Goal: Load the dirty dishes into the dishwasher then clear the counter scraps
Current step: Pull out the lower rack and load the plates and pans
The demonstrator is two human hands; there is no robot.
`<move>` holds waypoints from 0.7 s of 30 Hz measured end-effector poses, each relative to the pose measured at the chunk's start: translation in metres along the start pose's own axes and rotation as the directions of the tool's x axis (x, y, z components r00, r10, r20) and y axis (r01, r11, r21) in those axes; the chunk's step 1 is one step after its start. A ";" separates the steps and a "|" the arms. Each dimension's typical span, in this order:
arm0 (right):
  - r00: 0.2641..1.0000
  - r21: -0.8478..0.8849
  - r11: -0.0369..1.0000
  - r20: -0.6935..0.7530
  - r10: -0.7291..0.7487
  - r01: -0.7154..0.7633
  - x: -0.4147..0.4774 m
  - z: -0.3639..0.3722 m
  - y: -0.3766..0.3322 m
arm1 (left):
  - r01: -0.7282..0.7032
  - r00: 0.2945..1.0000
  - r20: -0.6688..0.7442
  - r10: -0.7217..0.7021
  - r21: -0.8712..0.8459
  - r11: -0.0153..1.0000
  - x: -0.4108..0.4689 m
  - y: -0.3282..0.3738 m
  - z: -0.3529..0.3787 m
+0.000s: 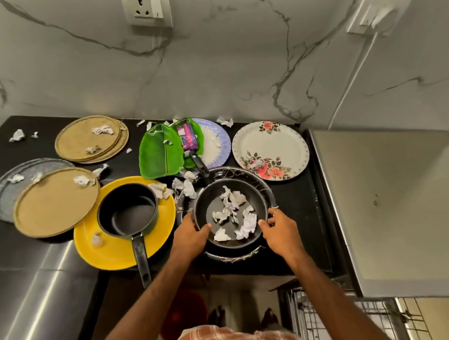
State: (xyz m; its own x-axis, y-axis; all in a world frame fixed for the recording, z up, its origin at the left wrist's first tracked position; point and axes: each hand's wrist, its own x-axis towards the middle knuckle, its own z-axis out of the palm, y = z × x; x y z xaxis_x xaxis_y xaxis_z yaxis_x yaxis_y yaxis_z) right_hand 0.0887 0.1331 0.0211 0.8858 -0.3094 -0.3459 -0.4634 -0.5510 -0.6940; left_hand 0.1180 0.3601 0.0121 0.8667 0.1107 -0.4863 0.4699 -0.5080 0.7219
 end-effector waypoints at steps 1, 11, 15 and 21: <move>1.000 0.011 1.000 0.020 0.017 -0.017 0.004 0.001 0.000 | 0.023 1.000 0.002 -0.023 -0.006 1.000 0.005 0.001 -0.001; 0.996 0.282 0.957 0.037 -0.084 0.071 0.013 -0.024 0.000 | 0.174 0.983 0.164 -0.087 -0.656 0.734 0.018 0.010 -0.003; 0.965 0.179 0.951 -0.110 -0.236 0.253 0.009 -0.028 -0.019 | -0.012 0.995 0.071 0.074 -0.644 0.765 0.026 0.020 -0.003; 0.795 -0.107 0.855 -0.325 -0.512 0.507 0.023 -0.016 -0.072 | -0.261 0.960 -0.211 0.182 -0.450 0.854 0.042 0.051 -0.017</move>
State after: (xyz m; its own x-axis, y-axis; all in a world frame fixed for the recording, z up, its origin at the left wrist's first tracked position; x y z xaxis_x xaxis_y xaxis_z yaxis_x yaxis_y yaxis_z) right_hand 0.1417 0.1534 0.0728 0.9338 -0.2156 0.2854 0.0504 -0.7108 -0.7016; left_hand 0.1810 0.3535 0.0374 0.9533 0.1939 -0.2317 0.2504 -0.0783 0.9650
